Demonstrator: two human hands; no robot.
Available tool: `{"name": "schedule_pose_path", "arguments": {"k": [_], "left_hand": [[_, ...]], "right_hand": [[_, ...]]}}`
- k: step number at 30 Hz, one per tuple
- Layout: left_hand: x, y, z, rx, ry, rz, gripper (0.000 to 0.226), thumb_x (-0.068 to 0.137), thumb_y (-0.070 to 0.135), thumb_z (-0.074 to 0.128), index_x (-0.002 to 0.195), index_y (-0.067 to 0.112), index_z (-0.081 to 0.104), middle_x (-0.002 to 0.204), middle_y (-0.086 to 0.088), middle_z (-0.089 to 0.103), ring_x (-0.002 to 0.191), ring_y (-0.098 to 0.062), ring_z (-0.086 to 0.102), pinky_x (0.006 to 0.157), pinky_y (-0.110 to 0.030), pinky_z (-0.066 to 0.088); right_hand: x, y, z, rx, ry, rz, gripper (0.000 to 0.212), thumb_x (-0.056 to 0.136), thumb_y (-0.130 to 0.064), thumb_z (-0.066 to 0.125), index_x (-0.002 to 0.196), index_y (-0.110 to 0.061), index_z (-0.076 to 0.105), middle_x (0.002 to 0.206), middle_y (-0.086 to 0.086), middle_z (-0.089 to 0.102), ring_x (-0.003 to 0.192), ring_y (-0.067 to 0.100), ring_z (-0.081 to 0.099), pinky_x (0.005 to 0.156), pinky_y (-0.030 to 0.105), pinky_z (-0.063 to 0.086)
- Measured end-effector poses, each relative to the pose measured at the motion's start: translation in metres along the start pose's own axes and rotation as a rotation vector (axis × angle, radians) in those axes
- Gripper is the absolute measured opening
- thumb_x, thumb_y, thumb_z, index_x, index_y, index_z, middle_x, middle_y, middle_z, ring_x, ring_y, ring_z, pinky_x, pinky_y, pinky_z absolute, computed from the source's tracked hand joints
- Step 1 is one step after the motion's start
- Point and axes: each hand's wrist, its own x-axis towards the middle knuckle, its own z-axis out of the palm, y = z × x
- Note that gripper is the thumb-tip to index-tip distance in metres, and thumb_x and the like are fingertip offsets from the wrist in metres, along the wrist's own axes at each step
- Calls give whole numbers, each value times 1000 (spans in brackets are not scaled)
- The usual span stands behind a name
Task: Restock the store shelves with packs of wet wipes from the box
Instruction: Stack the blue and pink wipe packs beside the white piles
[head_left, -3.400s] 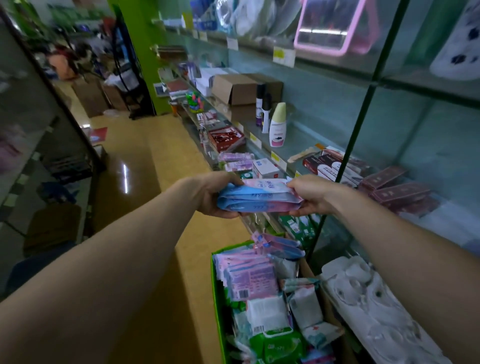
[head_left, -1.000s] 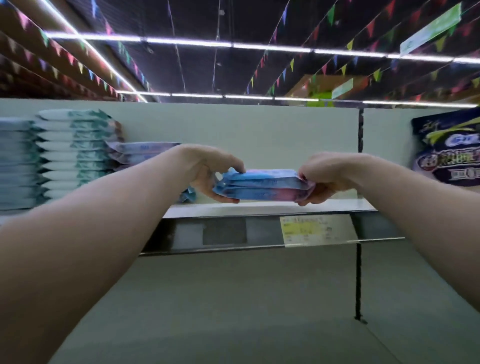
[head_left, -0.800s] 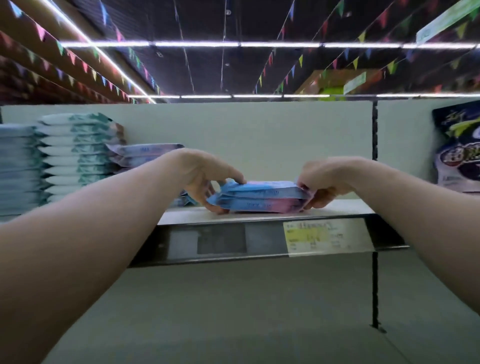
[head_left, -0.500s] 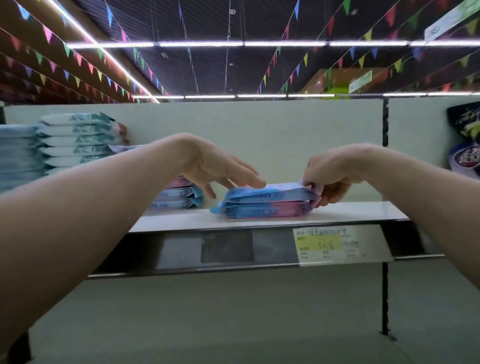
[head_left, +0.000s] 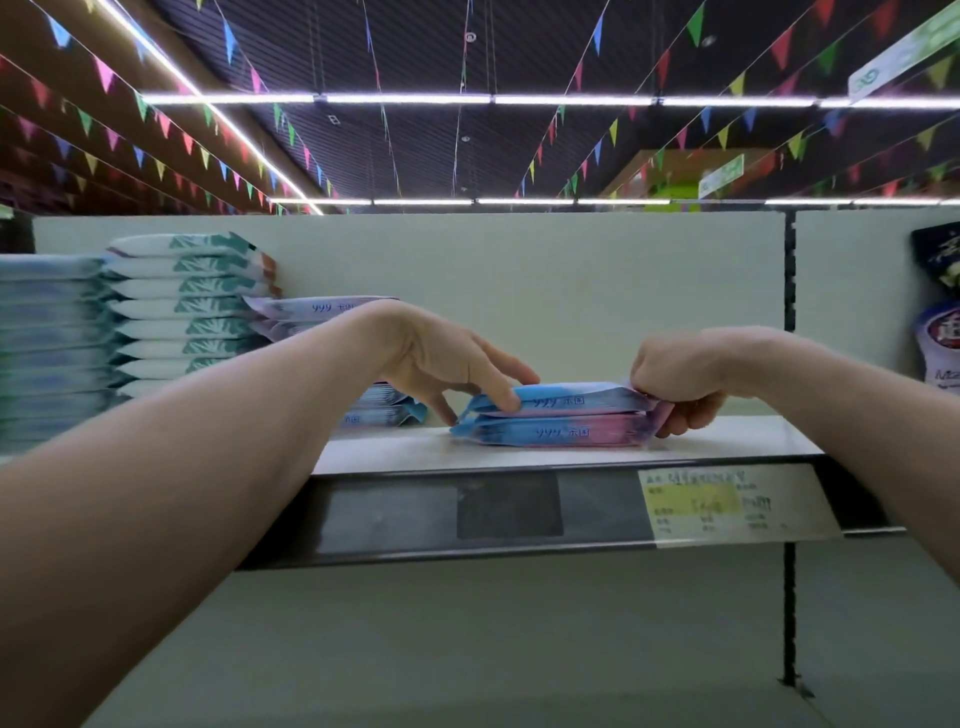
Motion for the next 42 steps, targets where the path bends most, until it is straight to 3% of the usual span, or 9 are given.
{"name": "schedule_pose_path", "arguments": {"k": [3,7,17,23,28,32,34,38,42], "left_hand": [[-2,3,3,34,39,-32,54,95,17,56,145,32,39,147,2,40,123,-18,45,110,-49,36],[-1,6,18,235,127,-79,68,89,49,60,148,40,28,155,2,27,139,-28,32,105,-53,41],[2,8,23,471,202,-180,69,85,51,64,144,33,34,133,-14,48,104,-27,59,91,-40,53],[7,8,22,369,259,-128,63,84,34,72,138,21,43,124,-15,48,95,-26,56,76,-34,58],[4,4,20,203,223,-86,67,84,15,72,142,21,39,122,-11,46,89,-21,51,73,-27,55],[5,3,23,284,289,-55,73,85,6,65,147,28,32,100,-4,44,77,-18,55,58,-20,53],[5,4,25,369,328,-49,67,86,9,61,144,29,35,91,-1,44,68,-15,56,48,-16,51],[5,3,26,375,321,-38,63,87,13,59,144,28,37,101,-3,52,78,-18,60,61,-20,56],[4,5,28,386,342,-20,71,86,17,62,148,27,29,110,-2,48,81,-15,56,65,-22,55]], "right_hand": [[-2,-1,0,15,-2,9,33,92,-1,33,85,-1,64,72,9,69,43,12,55,44,16,44],[-5,-2,-2,93,-10,8,30,95,-6,33,87,-2,62,70,8,72,46,13,57,45,18,46],[-15,-2,-7,315,-64,53,33,103,-29,39,101,-1,55,81,17,70,55,18,63,48,22,54],[-20,-3,-4,465,-73,75,26,101,-26,46,108,-2,52,86,19,66,53,21,68,58,31,59],[-22,-6,-5,535,-89,67,28,101,-16,41,118,5,49,93,24,68,65,26,71,49,28,58],[-23,-10,-4,472,-51,36,15,102,-14,41,114,-4,42,101,18,57,69,27,69,57,32,60],[-23,-12,-6,432,-82,-6,27,99,-23,50,119,-5,50,108,15,57,68,23,69,58,30,61],[-27,-16,-6,212,-145,-99,44,82,-16,73,122,-10,56,112,11,59,80,16,67,69,24,59],[-21,-19,9,-193,75,-194,49,79,-7,64,124,-16,47,104,6,61,79,18,67,67,26,58]]}}
